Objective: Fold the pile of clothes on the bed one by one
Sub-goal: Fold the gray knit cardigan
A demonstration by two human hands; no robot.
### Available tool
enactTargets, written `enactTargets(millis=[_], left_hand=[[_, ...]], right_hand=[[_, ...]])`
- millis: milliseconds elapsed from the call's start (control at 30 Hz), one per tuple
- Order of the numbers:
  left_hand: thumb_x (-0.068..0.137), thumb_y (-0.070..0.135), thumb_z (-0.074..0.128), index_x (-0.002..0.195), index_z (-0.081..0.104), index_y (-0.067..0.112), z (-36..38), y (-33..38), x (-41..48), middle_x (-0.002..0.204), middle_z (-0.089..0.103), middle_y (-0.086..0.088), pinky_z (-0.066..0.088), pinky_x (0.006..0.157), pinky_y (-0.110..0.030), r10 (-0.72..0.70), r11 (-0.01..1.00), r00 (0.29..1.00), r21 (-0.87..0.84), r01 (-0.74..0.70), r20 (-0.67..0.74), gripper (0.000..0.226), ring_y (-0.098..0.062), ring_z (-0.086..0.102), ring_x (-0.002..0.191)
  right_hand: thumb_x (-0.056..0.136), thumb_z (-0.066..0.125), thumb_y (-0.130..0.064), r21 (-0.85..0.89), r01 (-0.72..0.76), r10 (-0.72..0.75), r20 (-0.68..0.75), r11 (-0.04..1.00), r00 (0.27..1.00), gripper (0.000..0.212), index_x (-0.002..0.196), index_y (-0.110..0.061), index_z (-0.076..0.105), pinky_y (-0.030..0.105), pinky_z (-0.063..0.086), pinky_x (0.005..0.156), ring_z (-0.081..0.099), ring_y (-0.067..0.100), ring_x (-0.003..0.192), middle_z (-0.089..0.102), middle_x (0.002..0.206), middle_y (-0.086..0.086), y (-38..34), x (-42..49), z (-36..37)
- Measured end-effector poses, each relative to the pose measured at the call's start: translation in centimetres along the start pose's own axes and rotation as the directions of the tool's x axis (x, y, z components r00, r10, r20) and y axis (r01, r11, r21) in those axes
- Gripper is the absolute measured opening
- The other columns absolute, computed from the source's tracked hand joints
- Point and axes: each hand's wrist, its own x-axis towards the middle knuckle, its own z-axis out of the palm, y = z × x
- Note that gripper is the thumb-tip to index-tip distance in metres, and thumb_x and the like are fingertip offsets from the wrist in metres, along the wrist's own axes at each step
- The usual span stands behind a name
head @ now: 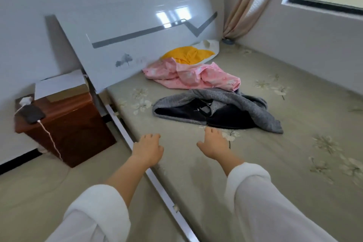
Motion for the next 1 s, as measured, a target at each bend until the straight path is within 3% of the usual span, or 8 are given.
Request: enactTargets(millis=[333,567,867,1000], left_hand=[[0.099,0.029,0.038,0.144,0.032,0.015,-0.7,0.6,21.7,0.148,0.033,-0.007,0.033,0.107,-0.038,0.257,0.966,0.948,-0.016,-0.259,0.188,0.047,-0.024,0.032,0.133],[0.097,0.025,0.042,0.137,0.040,0.016,1.4,1.7,34.8,0.140,0.039,-0.004,0.037,0.100,-0.038,0.283,0.955,0.927,0.013,-0.295,0.245,0.042,-0.025,0.032,0.129],[0.096,0.026,0.042,0.137,0.040,0.017,3.9,1.5,50.1,0.140,0.038,-0.003,0.039,0.100,-0.040,0.342,0.924,0.883,0.055,-0.378,0.321,0.043,-0.023,0.032,0.128],[0.094,0.025,0.046,0.145,0.029,0.017,5.9,2.9,56.1,0.154,0.021,-0.010,0.030,0.109,-0.044,0.409,0.890,0.861,0.076,-0.450,0.302,0.054,-0.029,0.020,0.138]], right_hand=[[0.092,0.050,-0.037,0.153,-0.329,0.333,-0.001,0.932,0.943,0.047,0.129,-0.011,0.039,0.041,0.038,0.097,0.038,0.029,0.124,0.043,0.134,0.011,3.2,15.1,0.6],[0.093,0.049,-0.035,0.242,-0.463,0.452,0.101,0.853,0.886,0.046,0.131,-0.010,0.039,0.040,0.040,0.097,0.037,0.028,0.124,0.043,0.132,0.010,5.0,25.7,3.2],[0.093,0.050,-0.031,0.389,-0.650,0.610,0.238,0.653,0.756,0.047,0.132,-0.007,0.039,0.039,0.041,0.098,0.043,0.031,0.121,0.044,0.131,0.013,6.1,35.3,7.3],[0.090,0.055,-0.030,0.555,-0.715,0.721,0.270,0.424,0.637,0.047,0.127,-0.004,0.043,0.038,0.044,0.093,0.050,0.029,0.114,0.052,0.123,0.013,6.6,38.6,10.6]])
